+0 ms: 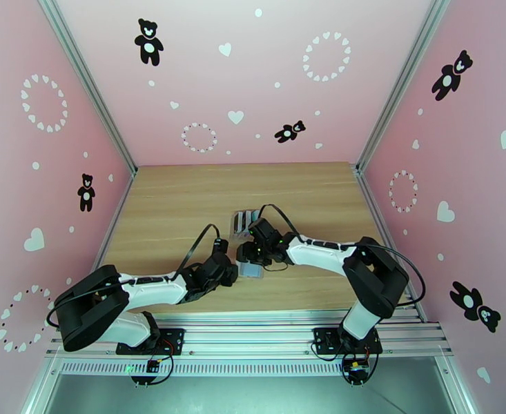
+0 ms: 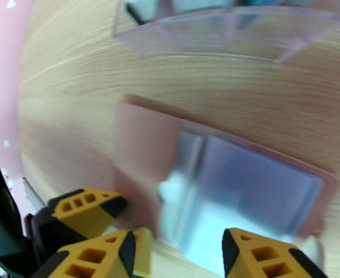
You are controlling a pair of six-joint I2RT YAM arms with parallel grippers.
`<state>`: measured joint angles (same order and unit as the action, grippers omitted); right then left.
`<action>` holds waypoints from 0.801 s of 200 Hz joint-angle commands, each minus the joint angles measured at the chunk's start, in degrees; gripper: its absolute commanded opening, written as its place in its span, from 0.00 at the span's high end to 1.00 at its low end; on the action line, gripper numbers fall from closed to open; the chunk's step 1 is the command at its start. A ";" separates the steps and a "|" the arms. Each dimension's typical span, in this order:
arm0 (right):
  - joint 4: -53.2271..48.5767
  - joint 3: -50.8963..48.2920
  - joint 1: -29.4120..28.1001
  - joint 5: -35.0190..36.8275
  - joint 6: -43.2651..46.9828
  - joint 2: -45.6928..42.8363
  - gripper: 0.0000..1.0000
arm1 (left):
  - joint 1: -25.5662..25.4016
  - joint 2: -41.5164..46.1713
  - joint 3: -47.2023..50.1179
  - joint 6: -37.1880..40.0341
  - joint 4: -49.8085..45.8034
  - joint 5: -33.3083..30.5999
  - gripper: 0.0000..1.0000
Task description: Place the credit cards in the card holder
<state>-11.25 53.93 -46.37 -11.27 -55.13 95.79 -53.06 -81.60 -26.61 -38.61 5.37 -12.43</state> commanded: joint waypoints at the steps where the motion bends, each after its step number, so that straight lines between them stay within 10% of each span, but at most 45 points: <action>1: -4.22 -0.44 1.08 3.87 2.58 -2.28 0.45 | -0.64 -0.65 0.07 -0.82 -4.70 0.68 0.51; 160: -6.13 6.17 1.89 4.93 4.07 6.10 0.46 | -0.67 -0.32 0.16 2.22 -4.33 1.53 0.27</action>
<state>-15.38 58.57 -44.64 -7.33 -51.62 100.27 -53.52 -81.58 -27.18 -37.19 5.61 -11.05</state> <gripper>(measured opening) 0.544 0.722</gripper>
